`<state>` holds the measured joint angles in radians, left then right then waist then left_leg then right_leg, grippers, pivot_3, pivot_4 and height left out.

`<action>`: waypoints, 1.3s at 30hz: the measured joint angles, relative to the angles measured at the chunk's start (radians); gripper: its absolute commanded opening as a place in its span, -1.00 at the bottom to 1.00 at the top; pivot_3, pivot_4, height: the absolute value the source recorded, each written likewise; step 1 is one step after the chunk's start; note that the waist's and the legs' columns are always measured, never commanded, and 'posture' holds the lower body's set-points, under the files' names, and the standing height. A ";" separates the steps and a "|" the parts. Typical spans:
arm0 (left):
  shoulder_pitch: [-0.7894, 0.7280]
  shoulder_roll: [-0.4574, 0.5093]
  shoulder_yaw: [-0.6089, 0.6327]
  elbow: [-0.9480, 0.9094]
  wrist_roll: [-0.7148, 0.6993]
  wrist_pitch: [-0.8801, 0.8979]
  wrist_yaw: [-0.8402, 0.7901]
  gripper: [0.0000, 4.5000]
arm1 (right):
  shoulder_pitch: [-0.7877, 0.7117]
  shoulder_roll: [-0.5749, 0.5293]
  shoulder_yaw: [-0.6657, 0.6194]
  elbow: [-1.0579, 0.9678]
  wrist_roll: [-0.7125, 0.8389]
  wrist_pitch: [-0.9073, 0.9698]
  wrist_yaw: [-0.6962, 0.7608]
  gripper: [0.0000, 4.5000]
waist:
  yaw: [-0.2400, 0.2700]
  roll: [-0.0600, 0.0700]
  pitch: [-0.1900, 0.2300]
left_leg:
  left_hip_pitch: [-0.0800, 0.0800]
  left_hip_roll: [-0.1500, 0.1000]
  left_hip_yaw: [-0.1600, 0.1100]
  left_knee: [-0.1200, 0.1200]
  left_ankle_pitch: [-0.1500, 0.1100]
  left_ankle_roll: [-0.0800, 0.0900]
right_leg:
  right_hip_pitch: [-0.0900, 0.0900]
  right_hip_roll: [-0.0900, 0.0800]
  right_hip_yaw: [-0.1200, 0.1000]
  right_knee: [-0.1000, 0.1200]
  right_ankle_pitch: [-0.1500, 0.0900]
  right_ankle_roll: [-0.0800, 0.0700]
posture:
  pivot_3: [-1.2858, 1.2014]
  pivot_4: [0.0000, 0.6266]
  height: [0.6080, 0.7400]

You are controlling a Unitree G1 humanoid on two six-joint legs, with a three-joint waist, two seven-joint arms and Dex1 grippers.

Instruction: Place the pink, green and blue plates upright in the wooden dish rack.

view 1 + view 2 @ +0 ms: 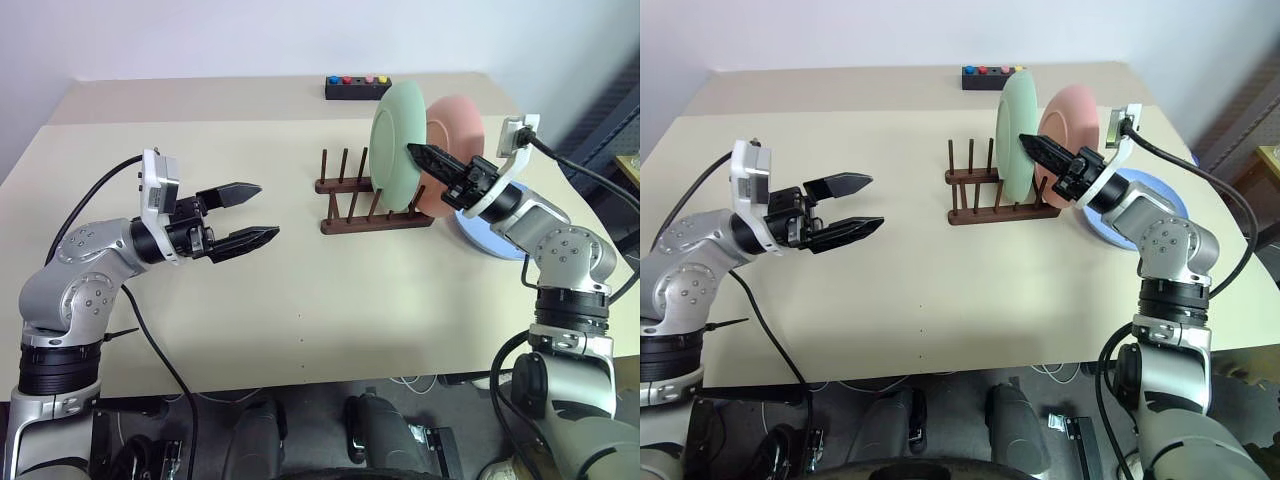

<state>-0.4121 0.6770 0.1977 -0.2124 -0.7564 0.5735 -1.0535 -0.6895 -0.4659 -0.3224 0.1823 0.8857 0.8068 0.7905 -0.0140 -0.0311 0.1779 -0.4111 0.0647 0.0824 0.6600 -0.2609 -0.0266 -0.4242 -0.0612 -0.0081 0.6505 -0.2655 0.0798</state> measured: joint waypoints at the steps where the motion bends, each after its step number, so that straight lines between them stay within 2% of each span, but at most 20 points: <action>1: 0.000 0.000 0.000 0.000 0.003 0.000 0.000 0.96 | 0.000 0.001 0.000 0.000 -0.001 0.000 -0.001 -1.00 | 0.000 0.000 0.000 | 0.000 0.000 0.000 0.000 0.000 0.000 | 0.000 0.000 0.000 0.000 0.000 0.000 | 0.03 -0.52 1.00; 12: 0.000 0.000 -0.004 0.000 0.008 -0.013 -0.007 0.96 | 0.015 0.009 0.008 0.000 -0.020 -0.010 -0.001 -1.00 | 0.000 0.000 0.000 | 0.000 0.000 0.000 0.000 0.000 0.000 | 0.000 0.000 0.000 0.000 0.000 0.000 | 0.03 -0.52 1.00; 15: 0.000 0.000 -0.008 0.000 0.010 -0.014 -0.007 1.00 | 0.015 0.009 0.009 0.000 -0.029 -0.017 -0.001 -0.59 | 0.000 0.000 0.000 | 0.000 0.000 0.000 0.000 0.000 0.000 | 0.000 0.000 0.000 0.000 0.000 0.000 | 0.03 -0.52 1.00; 16: 0.000 0.000 -0.008 0.000 0.011 -0.014 -0.007 1.00 | 0.016 0.009 0.010 0.000 -0.036 -0.019 -0.001 -0.40 | 0.000 0.000 0.000 | 0.000 0.000 0.000 0.000 0.000 0.000 | 0.000 0.000 0.000 0.000 0.000 0.000 | 0.03 -0.52 1.00; 22: 0.000 0.000 -0.014 0.000 0.015 -0.016 -0.007 1.00 | 0.021 0.009 0.011 0.000 -0.043 -0.020 0.003 0.96 | 0.000 0.000 0.000 | 0.000 0.000 0.000 0.000 0.000 0.000 | 0.000 0.000 0.000 0.000 0.000 0.000 | 0.03 -0.52 1.00; 39: -0.007 -0.002 -0.021 0.002 0.021 -0.021 -0.007 1.00 | -0.063 -0.020 -0.013 -0.073 -0.005 -0.019 -0.029 0.99 | 0.000 0.000 0.000 | 0.000 0.000 0.000 0.000 0.000 0.000 | 0.000 0.000 0.000 0.000 0.000 0.000 | 0.03 -0.52 1.00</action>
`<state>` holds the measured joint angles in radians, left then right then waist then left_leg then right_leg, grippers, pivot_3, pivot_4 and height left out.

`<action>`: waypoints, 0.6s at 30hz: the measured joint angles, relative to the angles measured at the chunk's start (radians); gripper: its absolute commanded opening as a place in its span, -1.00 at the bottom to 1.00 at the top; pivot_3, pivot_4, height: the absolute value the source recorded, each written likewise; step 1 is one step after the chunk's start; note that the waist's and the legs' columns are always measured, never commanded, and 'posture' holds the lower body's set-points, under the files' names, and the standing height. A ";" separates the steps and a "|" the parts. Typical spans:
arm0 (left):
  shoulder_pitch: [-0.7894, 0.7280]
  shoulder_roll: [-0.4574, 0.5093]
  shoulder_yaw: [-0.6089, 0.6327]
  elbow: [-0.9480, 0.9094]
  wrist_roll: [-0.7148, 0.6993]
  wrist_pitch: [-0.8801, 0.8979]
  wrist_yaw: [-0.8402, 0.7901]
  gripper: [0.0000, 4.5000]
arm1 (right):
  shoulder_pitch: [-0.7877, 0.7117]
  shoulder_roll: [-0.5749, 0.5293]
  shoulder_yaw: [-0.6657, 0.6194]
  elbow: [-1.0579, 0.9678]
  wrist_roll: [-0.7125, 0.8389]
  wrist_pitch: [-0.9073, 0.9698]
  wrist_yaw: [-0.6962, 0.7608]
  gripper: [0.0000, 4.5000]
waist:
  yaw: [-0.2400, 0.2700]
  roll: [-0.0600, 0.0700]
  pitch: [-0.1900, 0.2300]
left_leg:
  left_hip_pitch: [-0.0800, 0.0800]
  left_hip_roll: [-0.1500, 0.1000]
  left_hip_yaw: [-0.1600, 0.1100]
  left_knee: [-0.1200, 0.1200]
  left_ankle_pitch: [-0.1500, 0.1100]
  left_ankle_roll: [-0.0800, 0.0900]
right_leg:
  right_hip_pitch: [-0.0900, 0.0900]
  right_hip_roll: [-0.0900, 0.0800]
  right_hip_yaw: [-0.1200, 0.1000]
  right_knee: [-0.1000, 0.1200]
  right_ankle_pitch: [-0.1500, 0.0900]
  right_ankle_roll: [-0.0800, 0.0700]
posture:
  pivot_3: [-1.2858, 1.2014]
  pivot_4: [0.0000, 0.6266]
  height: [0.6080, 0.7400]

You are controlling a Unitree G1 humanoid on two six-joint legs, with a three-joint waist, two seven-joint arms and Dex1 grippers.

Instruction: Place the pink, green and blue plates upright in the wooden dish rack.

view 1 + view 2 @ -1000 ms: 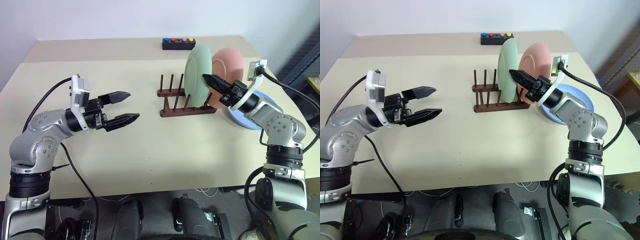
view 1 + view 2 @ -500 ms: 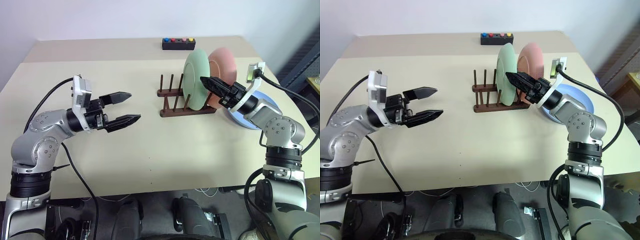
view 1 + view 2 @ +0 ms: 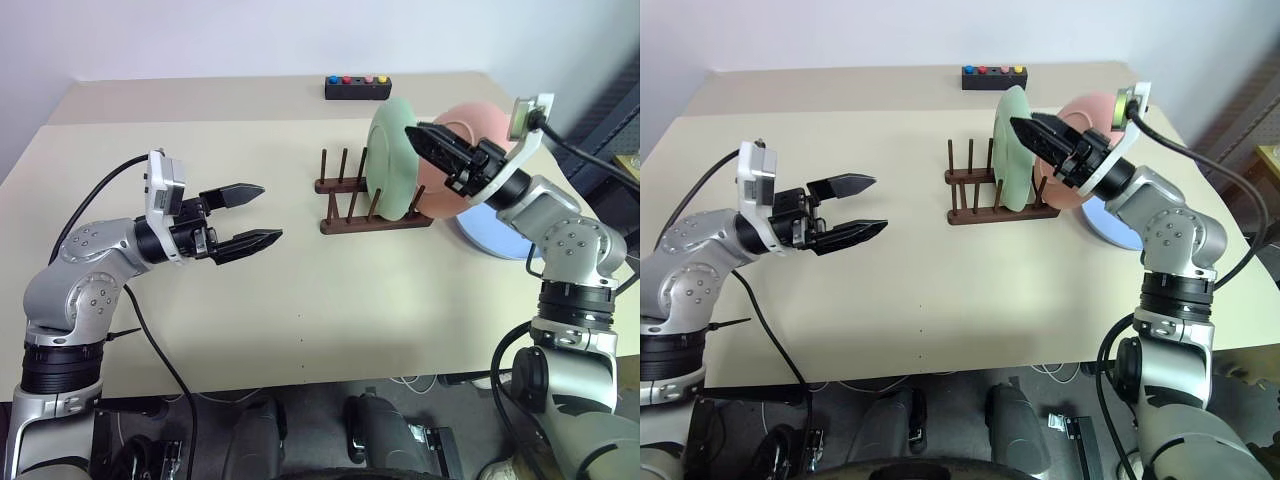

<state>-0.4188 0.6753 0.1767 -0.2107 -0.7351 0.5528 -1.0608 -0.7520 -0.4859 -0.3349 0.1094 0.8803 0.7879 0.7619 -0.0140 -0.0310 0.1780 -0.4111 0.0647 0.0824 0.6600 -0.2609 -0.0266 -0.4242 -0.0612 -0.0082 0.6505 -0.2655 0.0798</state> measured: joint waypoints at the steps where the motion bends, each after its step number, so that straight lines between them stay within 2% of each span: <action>1: -0.003 0.000 -0.002 0.001 0.002 0.000 0.000 1.00 | -0.009 -0.004 -0.006 -0.001 0.005 0.000 -0.005 0.99 | 0.000 0.000 0.000 | 0.000 0.000 0.000 0.000 0.000 0.000 | 0.000 0.000 0.000 0.000 0.000 0.000 | 0.03 -0.52 1.00; 14: -0.010 -0.009 -0.006 0.004 0.010 -0.018 -0.002 1.00 | -0.060 -0.046 -0.055 -0.011 -0.003 -0.077 -0.063 0.99 | 0.000 0.000 0.000 | 0.000 0.000 0.000 0.000 0.000 0.000 | 0.000 0.000 0.000 0.000 0.000 0.000 | 0.03 -0.52 1.00; 18: -0.010 -0.008 -0.007 0.008 0.017 -0.021 -0.010 1.00 | -0.027 -0.118 -0.092 0.003 -0.059 -0.178 -0.055 0.99 | 0.006 0.000 0.000 | -0.001 0.000 0.000 0.000 0.000 0.000 | 0.000 0.000 0.000 -0.002 0.000 0.000 | 0.03 -0.52 1.00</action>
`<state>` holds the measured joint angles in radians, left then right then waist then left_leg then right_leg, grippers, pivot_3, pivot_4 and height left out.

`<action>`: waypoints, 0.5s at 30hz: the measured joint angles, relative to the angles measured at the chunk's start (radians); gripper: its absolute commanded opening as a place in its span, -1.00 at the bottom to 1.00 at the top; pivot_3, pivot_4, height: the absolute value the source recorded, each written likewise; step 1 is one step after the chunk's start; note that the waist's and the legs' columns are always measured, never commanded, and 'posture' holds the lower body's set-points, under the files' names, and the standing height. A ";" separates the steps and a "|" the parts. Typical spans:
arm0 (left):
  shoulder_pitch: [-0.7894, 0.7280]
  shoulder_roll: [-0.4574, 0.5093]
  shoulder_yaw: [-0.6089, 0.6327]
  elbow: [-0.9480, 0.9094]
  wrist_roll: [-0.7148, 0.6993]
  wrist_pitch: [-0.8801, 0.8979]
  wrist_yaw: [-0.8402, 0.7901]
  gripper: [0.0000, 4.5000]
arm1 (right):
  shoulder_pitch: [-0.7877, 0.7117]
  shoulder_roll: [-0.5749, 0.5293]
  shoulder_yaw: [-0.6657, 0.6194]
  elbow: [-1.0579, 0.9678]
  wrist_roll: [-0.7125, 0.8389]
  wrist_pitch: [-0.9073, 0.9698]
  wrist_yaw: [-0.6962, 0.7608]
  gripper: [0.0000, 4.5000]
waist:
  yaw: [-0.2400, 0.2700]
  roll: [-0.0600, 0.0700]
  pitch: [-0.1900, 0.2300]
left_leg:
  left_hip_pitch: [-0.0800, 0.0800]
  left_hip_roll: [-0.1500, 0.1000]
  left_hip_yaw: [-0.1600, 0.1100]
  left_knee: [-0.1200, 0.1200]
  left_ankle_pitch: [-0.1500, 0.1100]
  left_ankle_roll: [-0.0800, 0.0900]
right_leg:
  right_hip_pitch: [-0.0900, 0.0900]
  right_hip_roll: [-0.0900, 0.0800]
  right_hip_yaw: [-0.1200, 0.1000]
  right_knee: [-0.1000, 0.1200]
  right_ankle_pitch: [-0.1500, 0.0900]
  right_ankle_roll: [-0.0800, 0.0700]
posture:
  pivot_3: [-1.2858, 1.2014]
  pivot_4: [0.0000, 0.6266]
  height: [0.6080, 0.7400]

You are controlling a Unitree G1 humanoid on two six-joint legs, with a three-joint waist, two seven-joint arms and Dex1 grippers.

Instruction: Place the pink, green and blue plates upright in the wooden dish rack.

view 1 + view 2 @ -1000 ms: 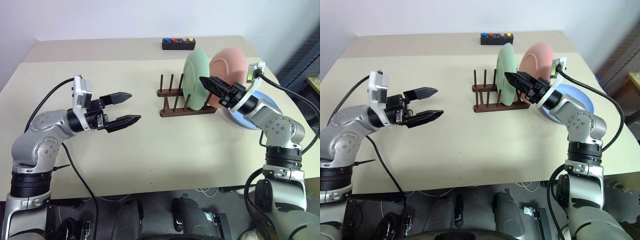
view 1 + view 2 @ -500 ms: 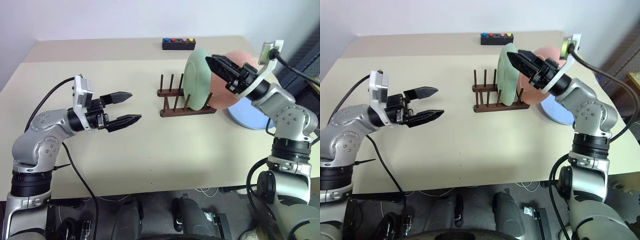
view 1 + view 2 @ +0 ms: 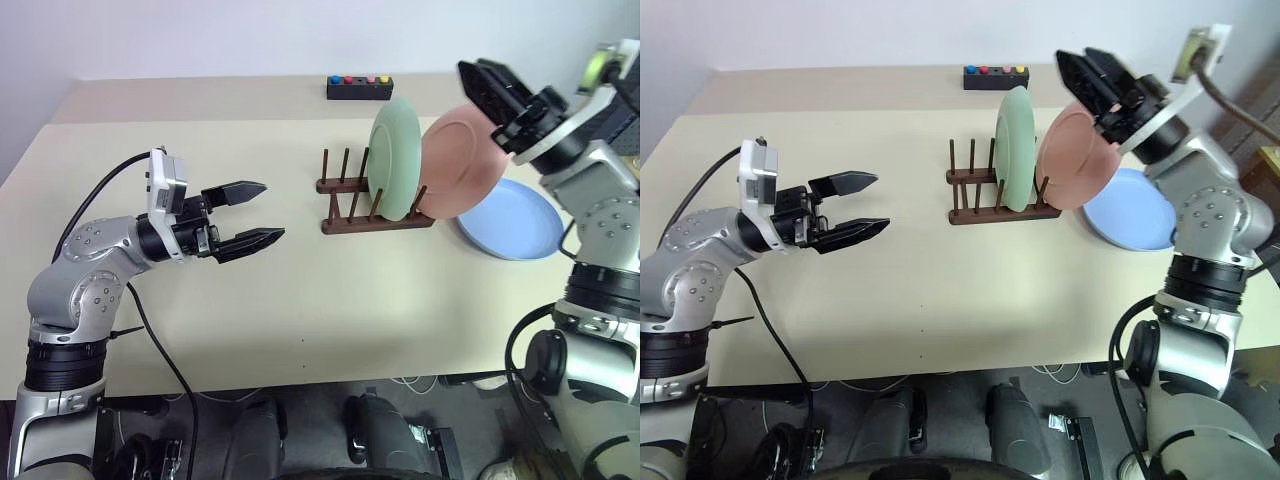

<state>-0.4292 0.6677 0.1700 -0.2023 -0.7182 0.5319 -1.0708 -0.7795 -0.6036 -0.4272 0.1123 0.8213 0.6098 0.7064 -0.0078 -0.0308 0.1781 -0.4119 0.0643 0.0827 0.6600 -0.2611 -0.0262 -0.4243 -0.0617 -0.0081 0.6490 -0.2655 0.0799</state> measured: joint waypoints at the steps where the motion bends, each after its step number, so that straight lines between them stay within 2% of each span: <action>1: 0.000 0.000 0.000 0.003 0.003 -0.001 -0.003 1.00 | 0.022 -0.022 -0.001 -0.003 -0.023 -0.032 0.015 0.99 | 0.000 0.000 0.000 | 0.000 0.000 0.000 0.000 0.000 0.000 | 0.000 0.000 0.000 0.000 0.000 0.000 | 0.03 -0.52 1.00; 9: -0.019 -0.004 -0.021 0.030 0.017 -0.015 -0.024 1.00 | 0.203 -0.127 -0.015 -0.052 -0.107 -0.131 0.082 0.99 | -0.008 0.001 0.000 | 0.000 0.000 0.000 0.000 0.000 0.000 | 0.000 0.001 0.000 0.000 0.000 0.000 | 0.03 -0.52 1.00; 12: -0.026 -0.008 -0.035 0.038 0.022 -0.022 -0.032 1.00 | 0.322 -0.181 -0.012 -0.124 -0.147 -0.151 0.119 0.99 | -0.004 0.001 0.000 | 0.000 0.000 0.000 0.000 0.000 0.000 | 0.000 0.001 0.000 0.000 0.000 0.000 | 0.03 -0.52 1.00; 15: -0.036 -0.012 -0.041 0.052 0.026 -0.028 -0.041 1.00 | 0.398 -0.185 -0.011 -0.153 -0.156 -0.154 0.130 0.99 | -0.004 0.001 0.000 | 0.000 0.000 0.000 0.001 0.000 0.000 | 0.000 0.000 0.001 0.000 0.000 0.000 | 0.03 -0.52 1.00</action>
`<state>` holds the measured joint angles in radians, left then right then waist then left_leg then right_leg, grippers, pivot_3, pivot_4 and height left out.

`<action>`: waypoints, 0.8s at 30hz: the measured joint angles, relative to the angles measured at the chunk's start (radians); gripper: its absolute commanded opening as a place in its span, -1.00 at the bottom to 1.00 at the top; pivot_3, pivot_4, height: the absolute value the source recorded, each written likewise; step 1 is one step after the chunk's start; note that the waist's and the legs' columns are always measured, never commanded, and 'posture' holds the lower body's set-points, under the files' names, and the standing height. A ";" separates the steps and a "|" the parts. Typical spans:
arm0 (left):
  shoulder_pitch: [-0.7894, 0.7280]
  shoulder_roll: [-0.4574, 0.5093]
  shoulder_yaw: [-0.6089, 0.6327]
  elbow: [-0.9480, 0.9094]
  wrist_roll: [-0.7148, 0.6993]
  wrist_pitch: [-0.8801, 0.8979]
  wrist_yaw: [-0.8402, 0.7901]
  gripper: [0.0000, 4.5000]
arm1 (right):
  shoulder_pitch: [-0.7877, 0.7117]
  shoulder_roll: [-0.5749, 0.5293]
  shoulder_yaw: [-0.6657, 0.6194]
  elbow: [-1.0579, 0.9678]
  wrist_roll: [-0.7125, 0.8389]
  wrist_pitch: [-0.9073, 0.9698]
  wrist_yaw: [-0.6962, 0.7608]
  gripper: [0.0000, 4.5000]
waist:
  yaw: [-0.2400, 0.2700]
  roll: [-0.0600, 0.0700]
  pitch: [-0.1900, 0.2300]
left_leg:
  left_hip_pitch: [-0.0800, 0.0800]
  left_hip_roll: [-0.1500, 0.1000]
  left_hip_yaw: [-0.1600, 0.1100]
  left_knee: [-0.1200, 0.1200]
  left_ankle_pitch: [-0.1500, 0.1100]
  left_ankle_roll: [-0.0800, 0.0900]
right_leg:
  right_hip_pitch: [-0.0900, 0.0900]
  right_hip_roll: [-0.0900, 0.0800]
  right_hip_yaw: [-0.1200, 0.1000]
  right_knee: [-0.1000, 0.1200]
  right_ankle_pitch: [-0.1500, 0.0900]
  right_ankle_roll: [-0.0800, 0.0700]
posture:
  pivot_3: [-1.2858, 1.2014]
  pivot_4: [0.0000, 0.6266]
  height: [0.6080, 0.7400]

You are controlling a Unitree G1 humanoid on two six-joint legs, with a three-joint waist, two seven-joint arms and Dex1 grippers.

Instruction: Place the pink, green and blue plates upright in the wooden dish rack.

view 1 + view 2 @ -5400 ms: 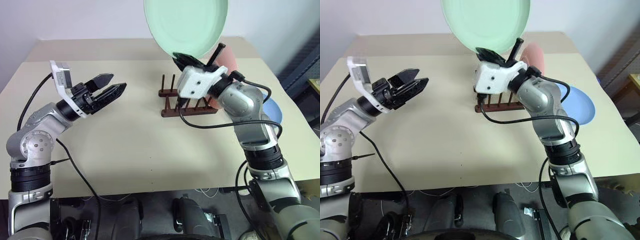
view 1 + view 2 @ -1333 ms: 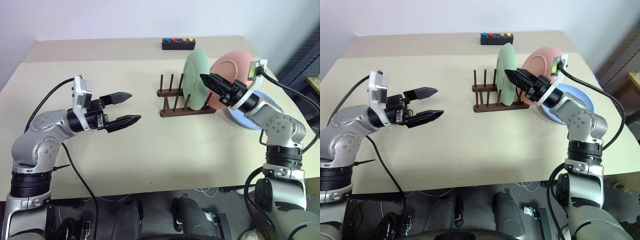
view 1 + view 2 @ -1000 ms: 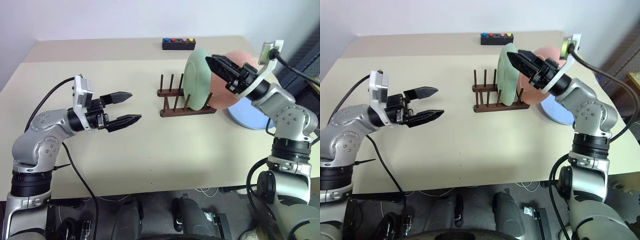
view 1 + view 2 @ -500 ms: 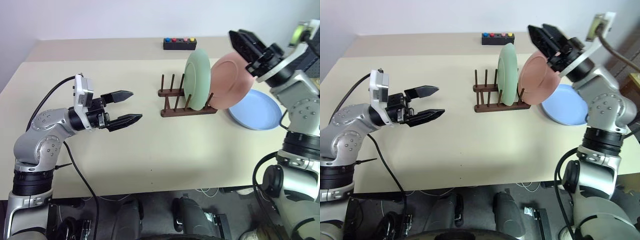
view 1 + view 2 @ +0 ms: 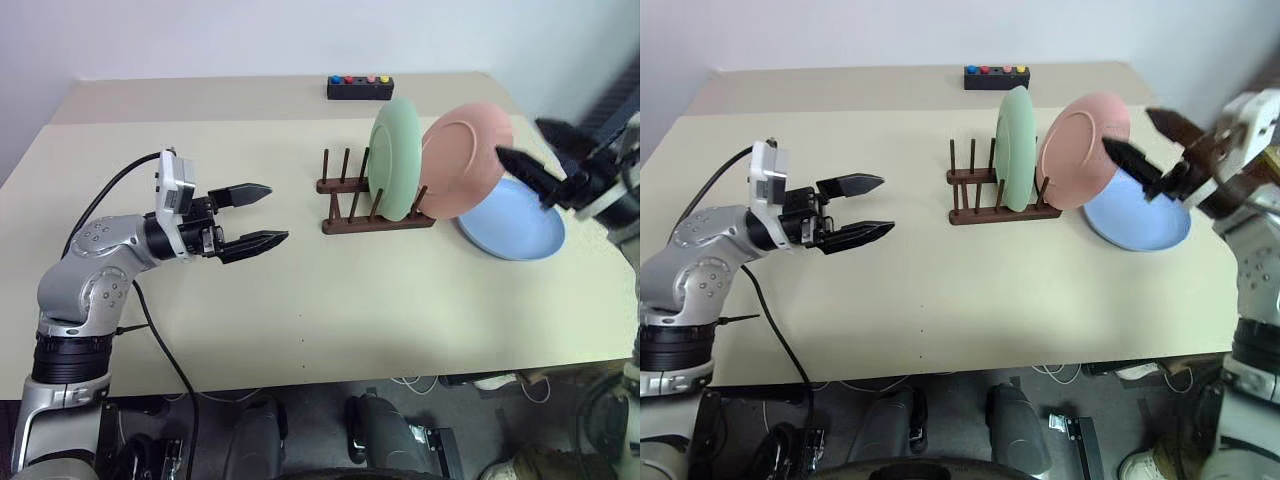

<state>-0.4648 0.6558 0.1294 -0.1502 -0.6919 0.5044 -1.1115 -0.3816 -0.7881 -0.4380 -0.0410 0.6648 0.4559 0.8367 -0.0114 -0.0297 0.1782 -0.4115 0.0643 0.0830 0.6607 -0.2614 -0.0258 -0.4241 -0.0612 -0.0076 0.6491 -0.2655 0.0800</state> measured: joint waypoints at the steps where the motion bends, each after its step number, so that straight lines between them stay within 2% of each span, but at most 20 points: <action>1: -0.003 0.000 0.000 0.002 0.004 -0.005 -0.002 1.00 | 0.015 -0.003 0.000 -0.003 -0.009 -0.005 0.004 0.99 | 0.000 0.000 0.000 | 0.000 0.000 0.000 0.000 0.000 0.000 | 0.000 0.000 0.000 0.000 0.000 0.000 | 0.03 -0.52 1.00; 7: -0.012 -0.001 -0.004 0.013 0.008 -0.012 -0.017 1.00 | 0.097 -0.028 -0.018 -0.006 -0.029 -0.015 0.025 0.99 | -0.001 0.000 0.000 | 0.000 0.000 0.000 0.000 0.000 0.000 | 0.000 0.001 0.000 0.000 0.000 0.000 | 0.03 -0.52 1.00; 13: -0.012 0.000 -0.004 0.013 0.009 -0.013 -0.020 1.00 | 0.152 -0.074 -0.024 0.007 -0.042 0.078 0.003 0.99 | 0.000 0.000 0.000 | 0.000 0.000 0.000 0.000 0.000 0.000 | 0.000 0.000 0.000 0.000 0.000 0.000 | 0.03 -0.52 1.00; 18: -0.012 -0.003 -0.009 0.013 0.012 -0.015 -0.023 1.00 | 0.186 -0.104 0.087 0.039 -0.145 0.084 0.004 0.99 | -0.001 0.000 0.000 | 0.000 0.000 0.000 0.000 0.000 0.000 | 0.000 0.001 0.000 0.000 0.000 0.000 | 0.03 -0.52 1.00; 24: -0.010 -0.005 -0.018 0.011 0.018 -0.022 -0.025 1.00 | 0.141 -0.118 0.173 0.164 -0.241 0.100 -0.001 0.99 | -0.003 0.000 0.000 | 0.000 0.000 0.000 0.000 0.000 0.000 | 0.000 0.001 0.001 0.000 0.000 0.000 | 0.03 -0.52 1.00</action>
<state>-0.4743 0.6508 0.1112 -0.1394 -0.6743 0.4827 -1.1365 -0.2408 -0.9061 -0.2654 0.1228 0.4241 0.5564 0.8362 -0.0143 -0.0295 0.1780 -0.4113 0.0643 0.0829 0.6612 -0.2613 -0.0259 -0.4241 -0.0604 -0.0070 0.6493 -0.2656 0.0800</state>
